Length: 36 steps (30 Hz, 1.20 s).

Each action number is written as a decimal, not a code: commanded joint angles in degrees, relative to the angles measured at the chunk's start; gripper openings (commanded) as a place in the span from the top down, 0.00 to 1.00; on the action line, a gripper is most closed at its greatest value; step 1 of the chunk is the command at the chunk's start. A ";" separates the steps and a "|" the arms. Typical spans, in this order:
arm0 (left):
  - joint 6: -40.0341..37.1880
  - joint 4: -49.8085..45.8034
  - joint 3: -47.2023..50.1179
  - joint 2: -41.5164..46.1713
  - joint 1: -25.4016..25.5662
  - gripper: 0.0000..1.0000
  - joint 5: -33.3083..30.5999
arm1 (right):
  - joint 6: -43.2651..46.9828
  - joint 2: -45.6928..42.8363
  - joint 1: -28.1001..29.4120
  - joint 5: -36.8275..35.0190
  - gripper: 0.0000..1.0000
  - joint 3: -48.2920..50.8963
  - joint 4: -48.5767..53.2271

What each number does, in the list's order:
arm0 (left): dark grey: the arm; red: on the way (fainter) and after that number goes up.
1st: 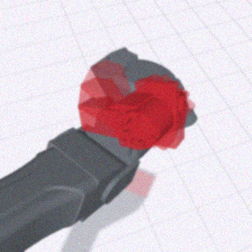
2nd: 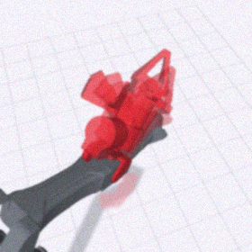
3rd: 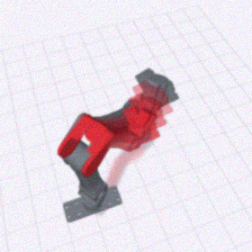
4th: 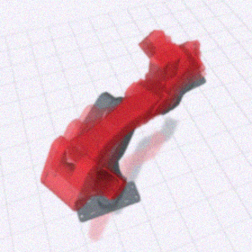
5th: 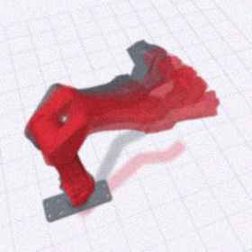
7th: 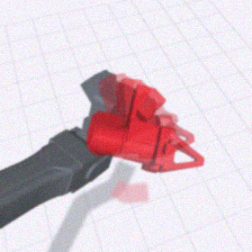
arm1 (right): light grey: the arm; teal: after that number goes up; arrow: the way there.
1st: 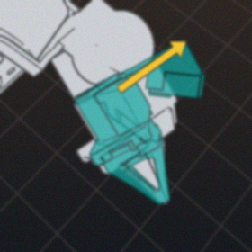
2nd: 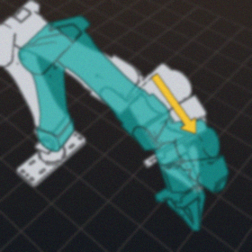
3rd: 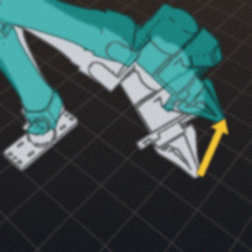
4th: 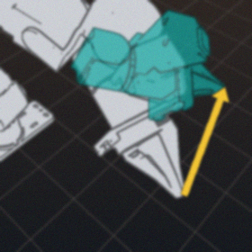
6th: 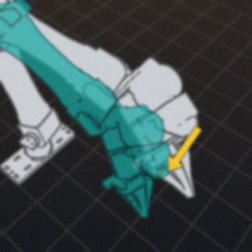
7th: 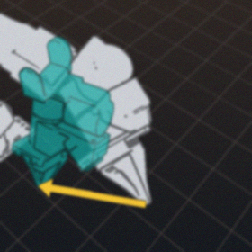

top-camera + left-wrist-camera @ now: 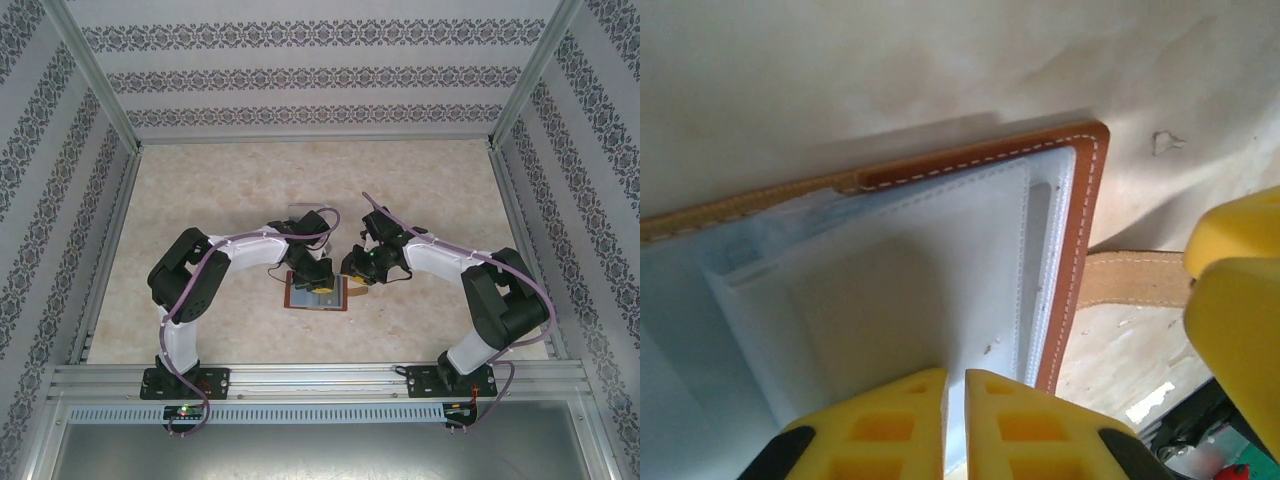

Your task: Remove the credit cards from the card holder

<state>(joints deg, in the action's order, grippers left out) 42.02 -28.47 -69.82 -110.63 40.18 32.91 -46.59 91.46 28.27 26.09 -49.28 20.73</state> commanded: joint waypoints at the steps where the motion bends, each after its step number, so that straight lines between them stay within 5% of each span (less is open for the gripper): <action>1: -1.70 -3.77 0.42 1.37 0.33 0.88 -3.86 | 0.44 -1.18 0.31 1.48 0.67 0.67 -1.03; 36: -0.36 -1.68 4.14 12.23 -2.68 0.90 -3.81 | 2.63 7.07 5.23 3.46 0.61 -2.55 -1.78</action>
<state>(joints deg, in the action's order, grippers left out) 41.04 -29.98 -66.22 -102.61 38.57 29.36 -45.23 97.49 32.64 30.72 -50.68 17.30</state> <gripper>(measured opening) 0.097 0.394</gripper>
